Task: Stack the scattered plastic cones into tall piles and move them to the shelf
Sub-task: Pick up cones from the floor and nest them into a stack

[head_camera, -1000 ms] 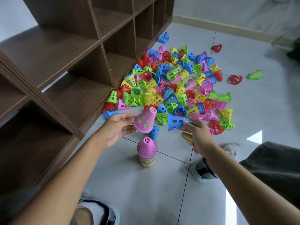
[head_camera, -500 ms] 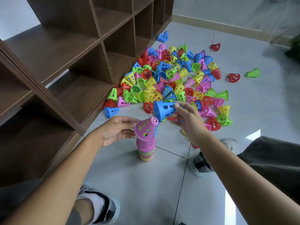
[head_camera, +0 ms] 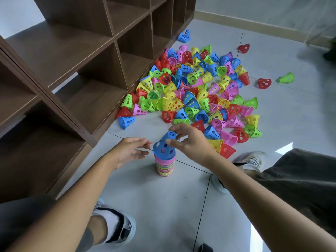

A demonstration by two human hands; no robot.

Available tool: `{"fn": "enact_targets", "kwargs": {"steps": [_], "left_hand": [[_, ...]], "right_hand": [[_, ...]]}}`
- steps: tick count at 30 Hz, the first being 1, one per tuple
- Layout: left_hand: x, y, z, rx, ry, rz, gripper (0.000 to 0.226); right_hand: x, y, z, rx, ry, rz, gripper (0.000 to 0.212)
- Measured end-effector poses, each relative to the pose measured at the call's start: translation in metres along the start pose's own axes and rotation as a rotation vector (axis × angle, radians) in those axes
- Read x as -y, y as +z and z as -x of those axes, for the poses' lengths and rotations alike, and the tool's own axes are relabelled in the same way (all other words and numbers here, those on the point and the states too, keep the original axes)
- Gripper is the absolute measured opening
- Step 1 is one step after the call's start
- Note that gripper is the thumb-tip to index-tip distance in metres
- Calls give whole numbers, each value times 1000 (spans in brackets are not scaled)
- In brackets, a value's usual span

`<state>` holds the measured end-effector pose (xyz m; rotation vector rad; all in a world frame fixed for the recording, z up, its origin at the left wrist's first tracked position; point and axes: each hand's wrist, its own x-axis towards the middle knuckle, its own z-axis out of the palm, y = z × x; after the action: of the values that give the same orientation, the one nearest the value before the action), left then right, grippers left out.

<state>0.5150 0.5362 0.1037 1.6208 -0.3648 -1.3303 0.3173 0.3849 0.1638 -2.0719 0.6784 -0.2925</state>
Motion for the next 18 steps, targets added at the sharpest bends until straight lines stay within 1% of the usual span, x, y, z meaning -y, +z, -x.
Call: {"fn": "enact_targets", "kwargs": {"steps": [6, 10, 14, 15, 18], "left_hand": [[12, 7, -1, -11, -70, -81, 32], [24, 16, 2, -15, -164, -69, 48], [32, 34, 9, 22, -212, -38, 60], [32, 38, 12, 29, -212, -33, 59], [34, 51, 17, 4, -189, 27, 47]], "right_hand": [[-7, 20, 5, 87, -37, 124, 41], [-22, 36, 9, 125, -3, 215, 58], [-30, 47, 9, 130, 50, 247, 65], [-34, 49, 10, 148, 74, 234, 66], [-44, 49, 16, 190, 113, 168, 70]]}}
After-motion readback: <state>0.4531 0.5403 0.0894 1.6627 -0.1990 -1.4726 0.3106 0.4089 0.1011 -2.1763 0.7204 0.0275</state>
